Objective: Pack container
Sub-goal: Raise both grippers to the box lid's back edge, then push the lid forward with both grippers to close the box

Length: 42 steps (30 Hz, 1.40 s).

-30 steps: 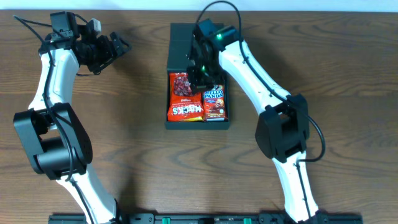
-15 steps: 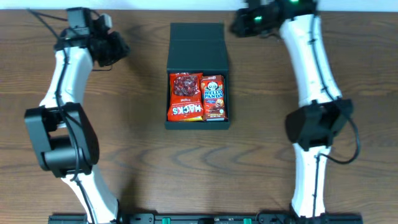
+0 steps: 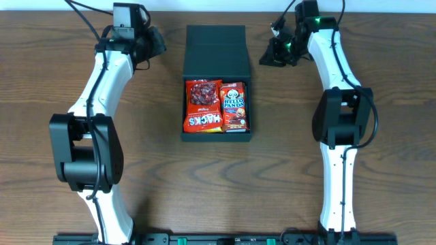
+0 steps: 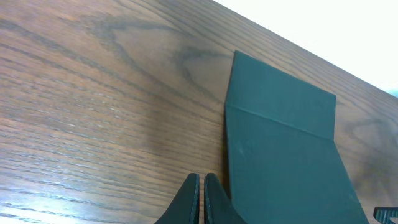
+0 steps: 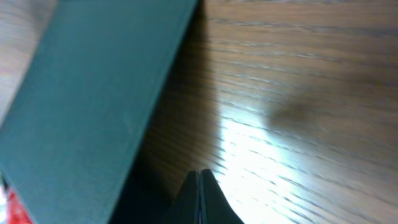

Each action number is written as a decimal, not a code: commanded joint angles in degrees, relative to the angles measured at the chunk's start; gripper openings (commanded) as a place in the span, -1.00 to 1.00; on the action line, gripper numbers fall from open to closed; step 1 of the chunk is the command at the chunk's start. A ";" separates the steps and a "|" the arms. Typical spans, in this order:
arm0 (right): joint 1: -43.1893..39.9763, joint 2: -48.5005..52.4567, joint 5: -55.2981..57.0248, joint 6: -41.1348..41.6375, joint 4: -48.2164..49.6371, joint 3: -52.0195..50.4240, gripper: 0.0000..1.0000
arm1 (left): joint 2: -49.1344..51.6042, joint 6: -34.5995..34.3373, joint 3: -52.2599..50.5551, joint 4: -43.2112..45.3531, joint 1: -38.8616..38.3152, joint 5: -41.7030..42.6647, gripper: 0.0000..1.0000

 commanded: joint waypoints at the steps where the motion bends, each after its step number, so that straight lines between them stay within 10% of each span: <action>1: -0.76 1.77 -6.99 0.55 0.72 0.46 -0.98 | -0.02 -0.15 -0.44 -0.24 -1.20 -1.51 -0.88; 19: -1.79 4.74 -15.67 0.70 2.23 0.46 -0.97 | 17.40 -9.86 -0.42 18.34 5.20 34.86 -0.88; 42: -0.66 4.85 -32.81 4.24 13.42 -7.82 -0.97 | 20.98 -14.99 -0.42 22.16 4.63 40.57 -0.88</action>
